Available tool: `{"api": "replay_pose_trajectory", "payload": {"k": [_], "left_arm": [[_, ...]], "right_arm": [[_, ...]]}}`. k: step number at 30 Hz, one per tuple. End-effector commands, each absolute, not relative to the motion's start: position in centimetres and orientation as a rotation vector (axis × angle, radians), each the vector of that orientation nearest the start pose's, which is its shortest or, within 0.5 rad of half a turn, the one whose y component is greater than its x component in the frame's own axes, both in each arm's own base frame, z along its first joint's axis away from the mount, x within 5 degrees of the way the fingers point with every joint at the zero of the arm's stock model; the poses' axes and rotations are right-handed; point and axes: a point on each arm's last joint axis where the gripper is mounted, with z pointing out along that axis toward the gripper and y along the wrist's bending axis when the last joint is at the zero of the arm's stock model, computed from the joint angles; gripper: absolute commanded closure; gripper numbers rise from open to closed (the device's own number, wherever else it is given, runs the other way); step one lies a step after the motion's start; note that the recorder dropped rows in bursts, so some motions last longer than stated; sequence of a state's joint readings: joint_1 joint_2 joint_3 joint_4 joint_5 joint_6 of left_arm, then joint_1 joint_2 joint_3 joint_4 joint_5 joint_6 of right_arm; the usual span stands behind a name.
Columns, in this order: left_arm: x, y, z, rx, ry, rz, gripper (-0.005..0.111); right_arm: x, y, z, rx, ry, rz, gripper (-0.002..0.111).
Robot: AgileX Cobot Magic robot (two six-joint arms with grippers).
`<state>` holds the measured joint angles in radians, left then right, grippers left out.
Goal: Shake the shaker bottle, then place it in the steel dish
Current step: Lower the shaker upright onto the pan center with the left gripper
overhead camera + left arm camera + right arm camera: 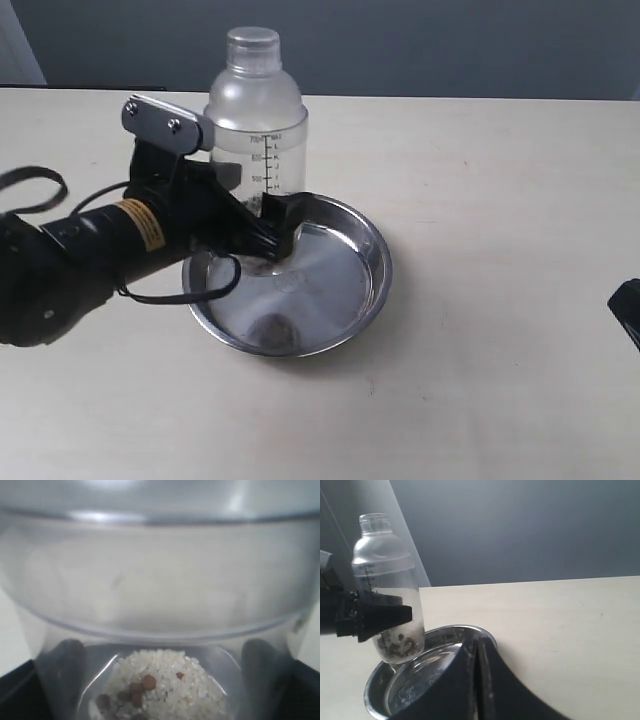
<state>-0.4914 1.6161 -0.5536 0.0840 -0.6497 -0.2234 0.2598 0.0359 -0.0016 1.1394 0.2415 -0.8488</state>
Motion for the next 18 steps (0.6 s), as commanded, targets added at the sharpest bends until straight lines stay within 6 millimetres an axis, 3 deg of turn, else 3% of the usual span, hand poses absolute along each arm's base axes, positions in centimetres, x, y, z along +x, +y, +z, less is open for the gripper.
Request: {"api": "replay_pose_trajectory", "payload": {"k": [1,8,18], "left_arm": [[26.4,-15.1,15.7,0.296,1.754,-0.548,0.106],[26.7,-15.3,12.2,0.308,1.731,-0.539,0.106],[27.0,-15.3,10.2,0.317,1.749,-0.506,0.106]], "right_arm": [[5.0,3.3,20.2,-0.153,1.640,0.587,0.109],[5.0,3.3,20.2,-0.153,1.640,0.587,0.109],[5.0,3.3,20.2,-0.151,1.639,0.585,0.109]]}}
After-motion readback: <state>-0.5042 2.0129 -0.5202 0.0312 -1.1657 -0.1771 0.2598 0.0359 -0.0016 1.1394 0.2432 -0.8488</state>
